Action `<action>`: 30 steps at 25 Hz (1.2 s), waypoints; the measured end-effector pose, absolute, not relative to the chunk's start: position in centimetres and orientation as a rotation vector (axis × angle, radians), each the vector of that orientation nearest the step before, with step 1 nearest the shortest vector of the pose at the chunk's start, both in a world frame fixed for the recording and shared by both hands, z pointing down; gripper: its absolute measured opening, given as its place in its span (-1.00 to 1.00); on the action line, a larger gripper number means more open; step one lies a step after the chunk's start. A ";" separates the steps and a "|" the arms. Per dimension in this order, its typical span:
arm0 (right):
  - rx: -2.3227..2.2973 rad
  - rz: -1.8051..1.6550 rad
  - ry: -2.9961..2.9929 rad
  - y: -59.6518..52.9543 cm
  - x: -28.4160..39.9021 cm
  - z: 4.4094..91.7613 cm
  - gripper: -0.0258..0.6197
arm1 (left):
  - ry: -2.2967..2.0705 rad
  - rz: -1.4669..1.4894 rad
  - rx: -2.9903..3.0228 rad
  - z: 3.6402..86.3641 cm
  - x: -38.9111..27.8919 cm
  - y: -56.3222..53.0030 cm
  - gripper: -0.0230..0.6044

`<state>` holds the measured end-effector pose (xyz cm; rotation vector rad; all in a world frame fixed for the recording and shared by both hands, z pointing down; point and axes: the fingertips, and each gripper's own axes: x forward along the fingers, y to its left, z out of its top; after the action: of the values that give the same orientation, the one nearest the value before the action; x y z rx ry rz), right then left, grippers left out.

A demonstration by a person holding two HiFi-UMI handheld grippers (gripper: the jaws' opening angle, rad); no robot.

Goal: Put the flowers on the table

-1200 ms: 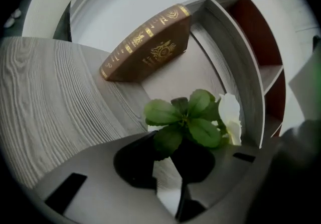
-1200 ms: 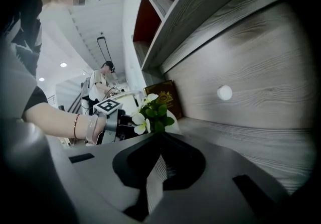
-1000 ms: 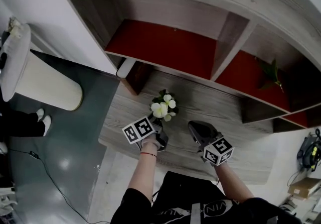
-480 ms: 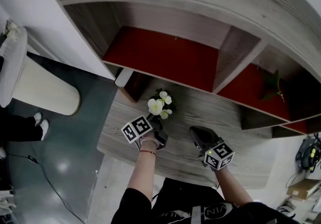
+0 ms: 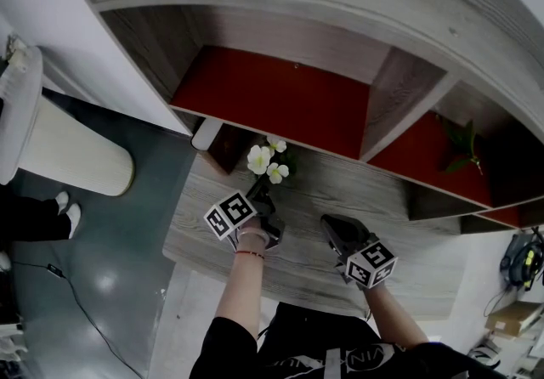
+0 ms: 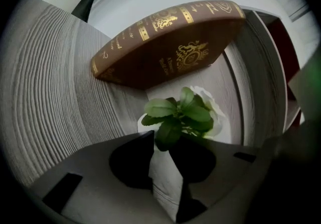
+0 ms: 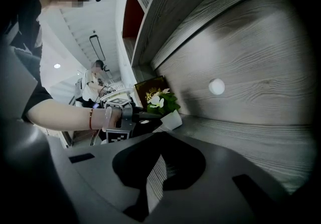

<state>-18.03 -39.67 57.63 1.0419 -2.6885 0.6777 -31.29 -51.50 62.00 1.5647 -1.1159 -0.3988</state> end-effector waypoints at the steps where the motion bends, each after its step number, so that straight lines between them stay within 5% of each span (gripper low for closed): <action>1: 1.042 0.680 -2.688 -39.7 -18.0 57.6 -0.89 | -1.117 -0.403 1.563 61.9 -31.3 -51.6 -0.68; 23: 1.024 0.667 -2.709 -39.1 -18.8 57.2 -0.89 | -1.115 -0.437 1.556 61.0 -32.4 -49.5 -0.59; 30: 1.038 0.635 -2.728 -38.8 -18.6 56.2 -0.89 | -1.152 -0.285 1.708 60.1 -31.8 -47.4 -0.80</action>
<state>-18.65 -38.77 56.19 1.0378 -2.7283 0.6352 -31.83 -47.42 60.10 1.7080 -1.1518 -0.2853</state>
